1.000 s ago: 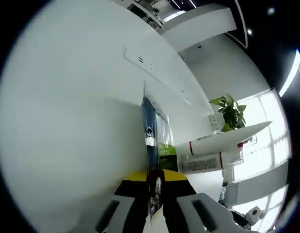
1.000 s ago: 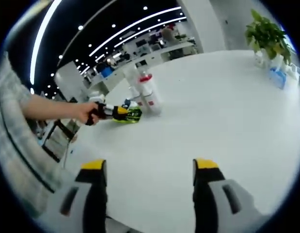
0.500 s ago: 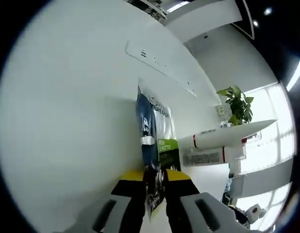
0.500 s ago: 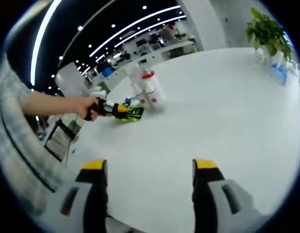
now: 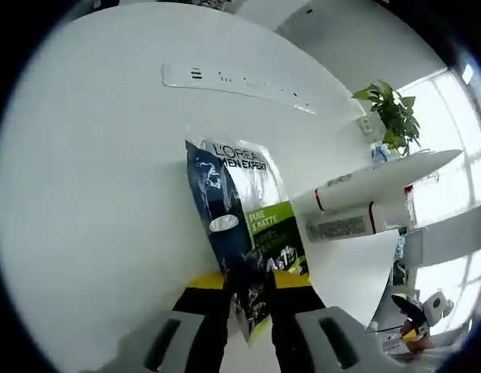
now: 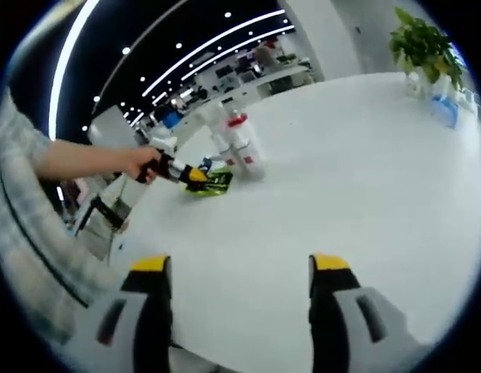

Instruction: Arrange the skincare products in the storage area until every visible bottle or jar stands upright without overlapping.

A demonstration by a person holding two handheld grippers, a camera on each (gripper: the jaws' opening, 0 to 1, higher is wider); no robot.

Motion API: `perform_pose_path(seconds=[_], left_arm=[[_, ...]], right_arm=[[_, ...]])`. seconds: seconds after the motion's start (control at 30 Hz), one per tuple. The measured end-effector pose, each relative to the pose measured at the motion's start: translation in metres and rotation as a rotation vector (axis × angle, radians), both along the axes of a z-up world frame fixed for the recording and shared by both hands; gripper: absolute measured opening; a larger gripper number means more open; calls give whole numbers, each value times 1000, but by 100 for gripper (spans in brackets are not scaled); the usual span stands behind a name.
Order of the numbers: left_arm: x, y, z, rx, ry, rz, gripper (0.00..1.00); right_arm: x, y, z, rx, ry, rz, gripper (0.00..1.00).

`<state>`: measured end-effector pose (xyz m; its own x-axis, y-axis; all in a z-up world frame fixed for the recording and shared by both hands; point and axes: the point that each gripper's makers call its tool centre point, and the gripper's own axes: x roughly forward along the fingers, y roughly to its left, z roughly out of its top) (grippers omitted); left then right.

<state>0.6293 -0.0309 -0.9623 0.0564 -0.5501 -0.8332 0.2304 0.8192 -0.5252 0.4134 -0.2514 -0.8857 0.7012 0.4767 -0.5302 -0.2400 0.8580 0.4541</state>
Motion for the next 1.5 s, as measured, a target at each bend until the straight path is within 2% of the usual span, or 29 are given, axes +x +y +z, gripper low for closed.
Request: perform_pose_path(seconds=[0.03, 0.2, 0.33, 0.53, 0.67, 0.73, 0.87, 0.93, 1.13, 1.2, 1.27, 1.37, 1.47, 1.5], left_arm=[[-3, 3, 0, 22, 4, -18, 21], [-1, 8, 2, 49, -2, -37, 28], [-1, 13, 1, 80, -6, -44, 28], [1, 19, 1, 126, -42, -74, 28], [-1, 18, 2, 119, -61, -93, 29], [-5, 21, 3, 137, -91, -137, 30], [-13, 27, 11, 130, -118, -162, 26], [-22, 25, 18, 84, -154, -234, 21], [-35, 42, 29, 58, -221, -239, 31], [-44, 46, 32, 39, -227, -260, 35], [-49, 54, 33, 54, -239, -286, 40], [-58, 70, 34, 70, -260, -292, 42], [-64, 86, 34, 69, -272, -265, 41], [-67, 89, 35, 73, -285, -266, 40]], right_arm=[[0, 0, 0, 2, -1, -1, 70], [1, 7, -2, 12, 2, 17, 70], [2, 8, -2, 17, -2, 20, 70], [-2, 2, -3, 17, 3, 2, 69], [-4, 0, -3, 19, 5, -9, 69], [-5, 2, -3, 14, 8, -8, 69], [-1, 12, -3, 9, 1, 6, 69], [2, 20, -1, 21, -9, 15, 69], [9, 43, 1, 29, -21, 56, 73], [9, 51, 2, 56, -20, 69, 73], [10, 60, 2, 66, -21, 88, 73], [11, 72, -1, 68, -6, 111, 81], [14, 84, 4, 120, -4, 111, 90], [16, 90, 10, 159, -13, 108, 91]])
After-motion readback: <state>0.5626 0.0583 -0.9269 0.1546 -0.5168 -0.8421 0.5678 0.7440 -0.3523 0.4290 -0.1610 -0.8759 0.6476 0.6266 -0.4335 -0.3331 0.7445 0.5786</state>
